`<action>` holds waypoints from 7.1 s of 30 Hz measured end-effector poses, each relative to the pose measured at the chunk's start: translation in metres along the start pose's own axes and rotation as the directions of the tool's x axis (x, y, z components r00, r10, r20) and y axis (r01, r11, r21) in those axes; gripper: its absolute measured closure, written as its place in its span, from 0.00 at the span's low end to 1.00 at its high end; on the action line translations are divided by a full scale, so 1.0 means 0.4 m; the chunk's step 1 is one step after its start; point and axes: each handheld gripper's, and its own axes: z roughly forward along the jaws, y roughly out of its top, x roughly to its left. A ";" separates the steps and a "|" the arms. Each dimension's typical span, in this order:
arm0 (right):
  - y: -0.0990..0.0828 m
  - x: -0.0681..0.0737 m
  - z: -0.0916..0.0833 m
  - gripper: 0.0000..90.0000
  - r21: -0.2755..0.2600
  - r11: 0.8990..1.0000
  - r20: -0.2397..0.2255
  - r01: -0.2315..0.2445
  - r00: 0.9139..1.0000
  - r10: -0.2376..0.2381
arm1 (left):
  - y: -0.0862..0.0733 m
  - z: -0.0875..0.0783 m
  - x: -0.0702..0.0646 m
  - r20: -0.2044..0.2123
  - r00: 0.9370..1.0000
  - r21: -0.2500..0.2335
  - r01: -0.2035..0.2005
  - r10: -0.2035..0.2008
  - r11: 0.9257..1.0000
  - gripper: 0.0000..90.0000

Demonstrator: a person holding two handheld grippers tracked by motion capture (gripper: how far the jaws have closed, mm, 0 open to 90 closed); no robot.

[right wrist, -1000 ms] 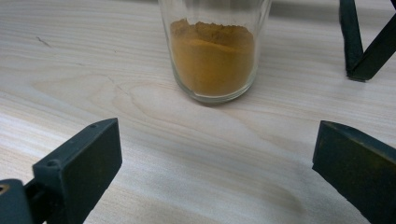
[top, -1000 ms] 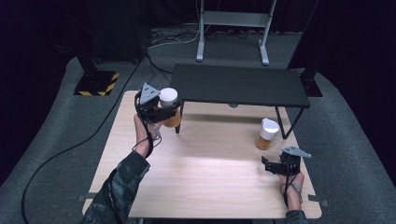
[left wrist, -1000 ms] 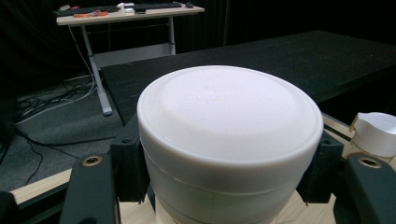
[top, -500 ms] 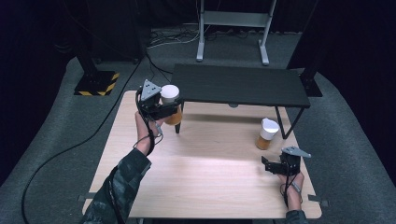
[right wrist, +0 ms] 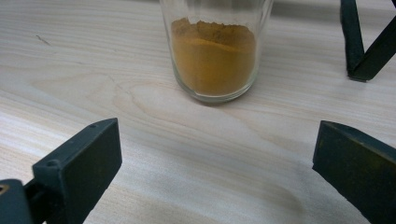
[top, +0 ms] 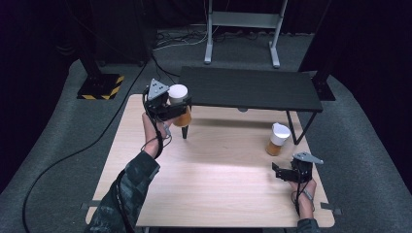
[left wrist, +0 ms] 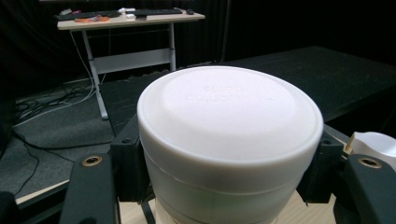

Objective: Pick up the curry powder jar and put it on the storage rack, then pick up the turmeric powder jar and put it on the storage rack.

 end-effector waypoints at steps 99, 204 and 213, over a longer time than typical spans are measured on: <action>0.006 -0.004 0.003 0.00 0.013 1.000 -0.012 0.003 1.000 -0.003 | 0.119 0.138 0.009 -0.108 0.994 -0.026 -0.004 0.001 1.000 0.37; 0.007 0.005 0.004 0.00 0.016 1.000 0.004 0.016 1.000 -0.016 | -0.414 -0.076 -0.014 -0.072 0.997 0.521 0.029 0.010 0.853 0.00; 0.008 0.009 0.004 0.00 0.018 1.000 0.008 0.020 1.000 -0.020 | -0.414 -0.076 -0.019 -0.082 0.997 0.520 0.036 0.007 0.853 0.00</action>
